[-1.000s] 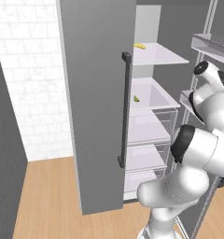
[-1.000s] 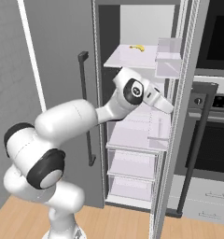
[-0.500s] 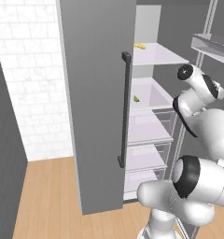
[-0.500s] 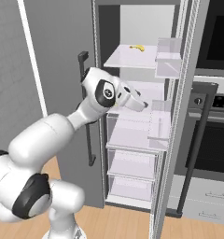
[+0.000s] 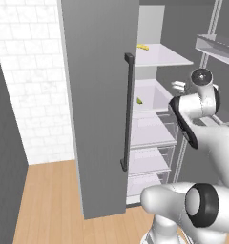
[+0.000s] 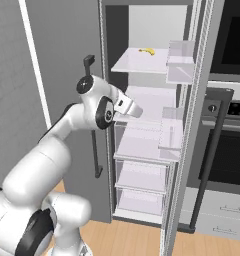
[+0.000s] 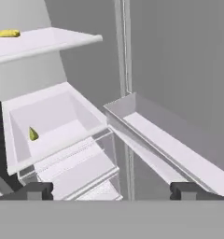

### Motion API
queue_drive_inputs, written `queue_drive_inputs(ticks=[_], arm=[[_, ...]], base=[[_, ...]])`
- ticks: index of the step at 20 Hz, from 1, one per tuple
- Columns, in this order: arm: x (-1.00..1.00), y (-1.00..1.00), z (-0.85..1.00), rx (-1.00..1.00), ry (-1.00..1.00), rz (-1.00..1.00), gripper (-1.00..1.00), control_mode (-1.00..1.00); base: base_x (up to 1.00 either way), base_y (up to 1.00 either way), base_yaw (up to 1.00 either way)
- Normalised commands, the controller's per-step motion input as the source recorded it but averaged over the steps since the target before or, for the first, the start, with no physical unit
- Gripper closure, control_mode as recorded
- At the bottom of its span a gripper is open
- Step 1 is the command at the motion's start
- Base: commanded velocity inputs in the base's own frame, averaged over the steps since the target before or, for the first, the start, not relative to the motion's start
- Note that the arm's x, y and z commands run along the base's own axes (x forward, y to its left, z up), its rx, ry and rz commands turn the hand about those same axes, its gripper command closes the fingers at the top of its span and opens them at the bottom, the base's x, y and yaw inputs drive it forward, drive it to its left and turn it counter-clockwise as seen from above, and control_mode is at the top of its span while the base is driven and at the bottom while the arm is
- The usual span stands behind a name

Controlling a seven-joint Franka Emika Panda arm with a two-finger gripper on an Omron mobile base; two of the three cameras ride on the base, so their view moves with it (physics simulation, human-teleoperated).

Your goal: Grab a lemon wedge from the fridge and one ice cube from the ice bowl, and put them in the glass of lemonade.

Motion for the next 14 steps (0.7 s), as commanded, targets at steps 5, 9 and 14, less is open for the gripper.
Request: queue_drive_inputs(ticks=[5,9,14], arm=[[-0.01,0.46,0.49,0.13,0.46,0.57,-1.00,-1.00],[-0.64,0.24,0.02,0.02,0.18,0.17,-1.00,-1.00],[-1.00,0.44,0.08,0.00,0.06,0.01,-1.00,-1.00]], base=[[0.00,0.00,0.00],[0.00,0.00,0.00],[0.00,0.00,0.00]])
